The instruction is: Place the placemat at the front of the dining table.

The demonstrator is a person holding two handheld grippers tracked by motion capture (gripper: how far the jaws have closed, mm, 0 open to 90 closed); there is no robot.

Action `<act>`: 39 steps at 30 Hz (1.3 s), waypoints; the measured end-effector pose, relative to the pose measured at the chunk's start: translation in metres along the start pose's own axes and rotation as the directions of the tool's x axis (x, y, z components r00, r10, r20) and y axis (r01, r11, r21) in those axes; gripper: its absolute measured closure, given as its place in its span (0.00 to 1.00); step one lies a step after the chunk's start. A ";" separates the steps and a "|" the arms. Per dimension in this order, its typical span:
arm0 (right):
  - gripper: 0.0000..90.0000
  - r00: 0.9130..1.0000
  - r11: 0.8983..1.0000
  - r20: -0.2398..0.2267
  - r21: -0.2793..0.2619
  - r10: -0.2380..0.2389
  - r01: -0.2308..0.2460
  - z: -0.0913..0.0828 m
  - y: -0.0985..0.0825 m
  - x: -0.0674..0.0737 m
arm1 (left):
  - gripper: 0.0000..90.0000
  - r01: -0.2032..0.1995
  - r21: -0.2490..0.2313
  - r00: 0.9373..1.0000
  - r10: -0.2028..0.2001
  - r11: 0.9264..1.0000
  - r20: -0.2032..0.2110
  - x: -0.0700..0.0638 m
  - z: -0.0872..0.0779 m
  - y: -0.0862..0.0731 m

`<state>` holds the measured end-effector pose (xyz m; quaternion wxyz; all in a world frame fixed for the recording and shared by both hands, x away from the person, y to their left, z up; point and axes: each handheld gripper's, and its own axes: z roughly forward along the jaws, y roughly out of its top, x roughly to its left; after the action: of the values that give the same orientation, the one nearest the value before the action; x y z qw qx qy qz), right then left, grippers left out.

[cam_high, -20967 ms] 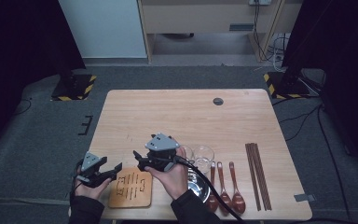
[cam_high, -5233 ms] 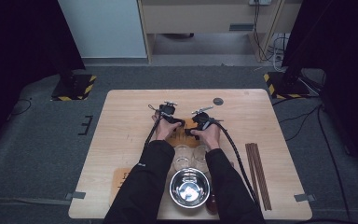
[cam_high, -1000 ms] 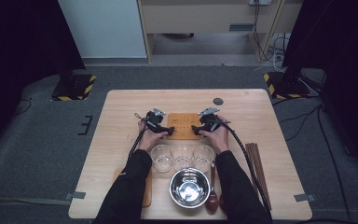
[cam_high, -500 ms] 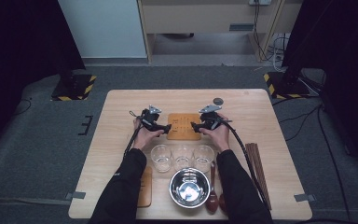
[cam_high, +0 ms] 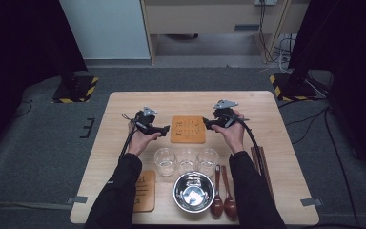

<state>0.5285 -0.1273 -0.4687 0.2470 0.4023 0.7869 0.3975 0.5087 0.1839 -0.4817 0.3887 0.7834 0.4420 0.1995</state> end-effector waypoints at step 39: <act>0.27 0.996 0.994 0.057 -0.085 0.070 -0.065 -0.127 -0.040 -0.022 | 0.34 0.036 -0.195 0.997 -0.048 0.980 -0.054 0.001 -0.106 -0.037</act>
<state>0.4335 -0.2144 -0.4293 0.2731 0.4298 0.7479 0.4258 0.4196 0.2420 -0.4454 0.4542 0.7261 0.4481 0.2563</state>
